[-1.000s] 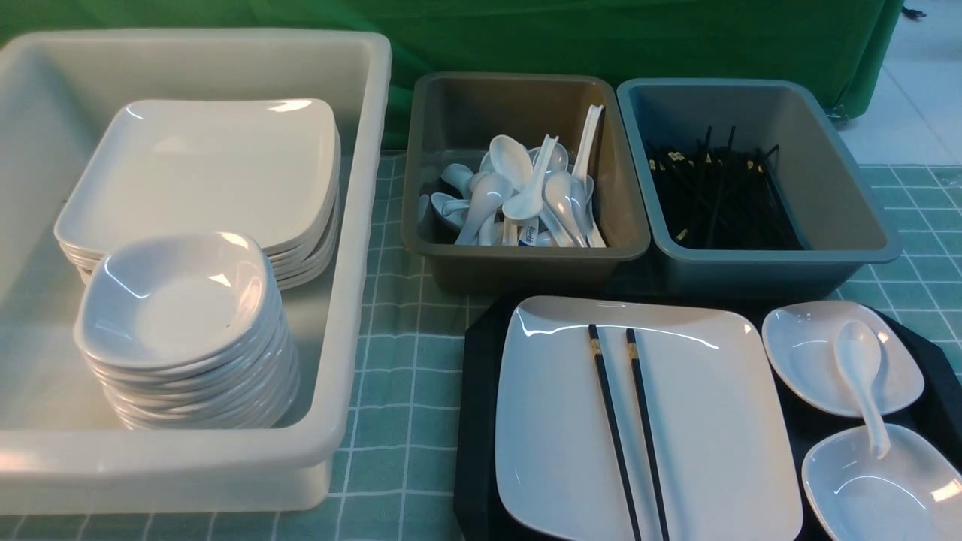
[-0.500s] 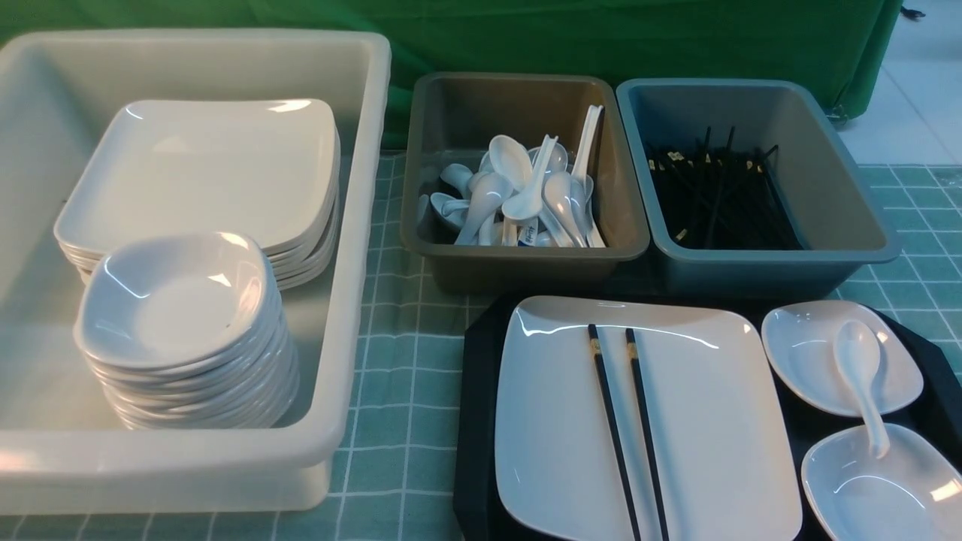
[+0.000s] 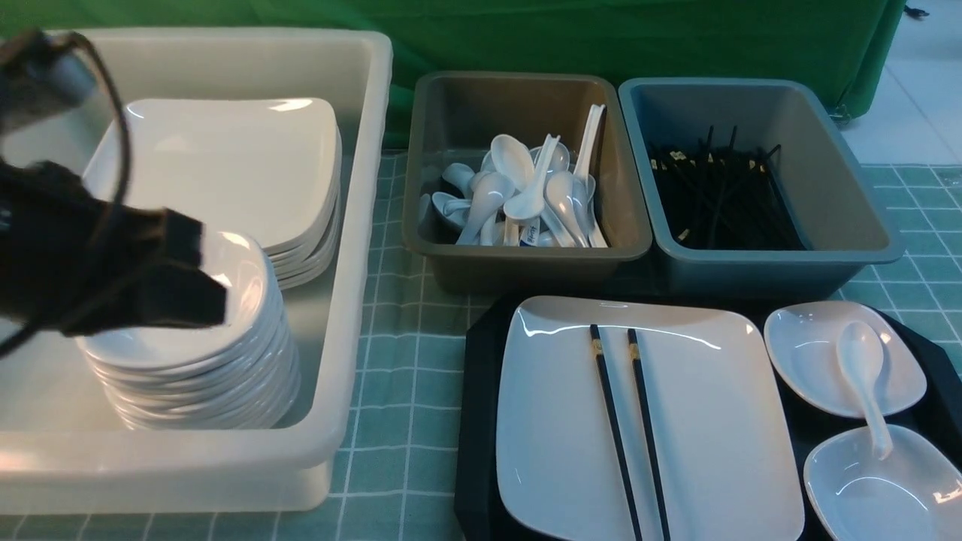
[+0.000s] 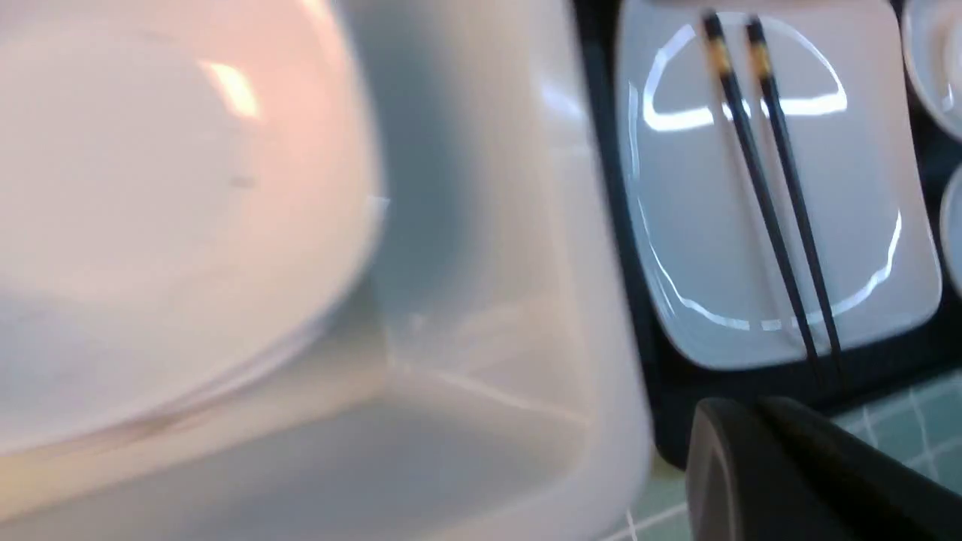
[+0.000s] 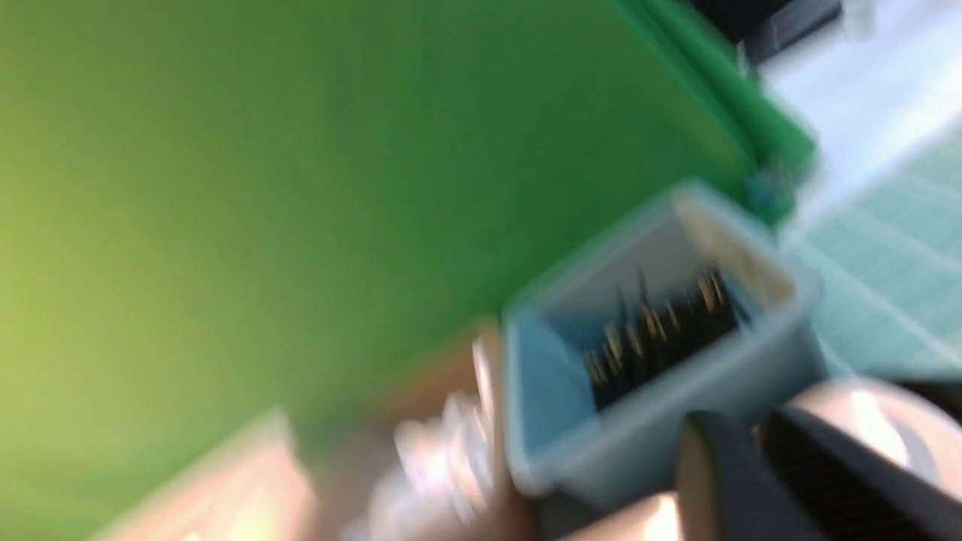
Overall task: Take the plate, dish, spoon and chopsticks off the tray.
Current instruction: Use the right arm to grab a pair of chopsticks from the plate
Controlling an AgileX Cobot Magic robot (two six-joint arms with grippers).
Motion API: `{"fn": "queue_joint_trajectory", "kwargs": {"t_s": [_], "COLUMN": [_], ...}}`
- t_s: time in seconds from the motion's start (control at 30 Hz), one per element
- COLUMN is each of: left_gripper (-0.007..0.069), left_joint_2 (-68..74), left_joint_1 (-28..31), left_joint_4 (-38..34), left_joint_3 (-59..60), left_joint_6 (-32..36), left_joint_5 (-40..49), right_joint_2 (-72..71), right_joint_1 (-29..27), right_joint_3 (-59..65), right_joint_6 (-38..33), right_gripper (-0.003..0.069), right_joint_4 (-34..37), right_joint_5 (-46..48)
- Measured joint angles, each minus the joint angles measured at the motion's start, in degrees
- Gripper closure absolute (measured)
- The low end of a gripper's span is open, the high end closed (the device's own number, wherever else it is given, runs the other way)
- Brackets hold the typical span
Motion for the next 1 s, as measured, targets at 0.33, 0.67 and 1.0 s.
{"fn": "queue_joint_trajectory", "kwargs": {"t_s": [0.33,0.67,1.0], "left_gripper": [0.0624,0.0616,0.0615], "left_joint_2": [5.4,4.3,0.8], "left_joint_1": [-22.3,-23.9,-23.9], "left_joint_4": [16.7,17.4,20.4], "left_joint_3": [-1.0,-1.1,-1.1], "left_joint_6": [-15.8,-16.6,-19.2], "left_joint_5": [-5.1,-5.1,-3.8], "right_joint_2": [30.9,61.7,85.0], "right_joint_1": [15.2,32.9,34.0], "right_joint_3": [-33.7,-44.5,-53.5], "right_joint_6": [-16.7,-18.8,-15.5], "right_gripper": [0.0635,0.0570,0.0071], "right_joint_4": [-1.0,-6.0,-6.8], "right_joint_5": [40.8,41.4,36.6]}}
